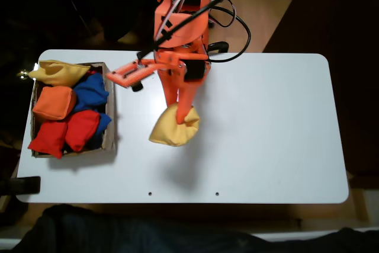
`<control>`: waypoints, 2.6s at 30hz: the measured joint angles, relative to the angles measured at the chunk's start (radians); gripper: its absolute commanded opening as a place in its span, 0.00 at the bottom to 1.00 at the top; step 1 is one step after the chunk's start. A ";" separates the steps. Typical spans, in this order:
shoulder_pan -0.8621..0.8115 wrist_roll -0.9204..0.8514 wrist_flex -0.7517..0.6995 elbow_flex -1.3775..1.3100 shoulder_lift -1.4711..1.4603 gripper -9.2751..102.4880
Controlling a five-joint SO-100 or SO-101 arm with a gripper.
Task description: Grasp a bag and put it in the box.
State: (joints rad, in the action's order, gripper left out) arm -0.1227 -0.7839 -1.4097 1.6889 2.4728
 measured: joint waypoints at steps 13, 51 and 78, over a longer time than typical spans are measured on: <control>-0.273 0.221 -0.011 -0.202 -0.100 0.08; -0.778 0.426 0.084 -0.304 -0.618 0.08; -0.842 0.382 0.069 -0.324 -0.825 0.20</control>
State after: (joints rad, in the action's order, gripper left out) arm -0.9649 -0.4019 -1.3407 1.3652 1.6475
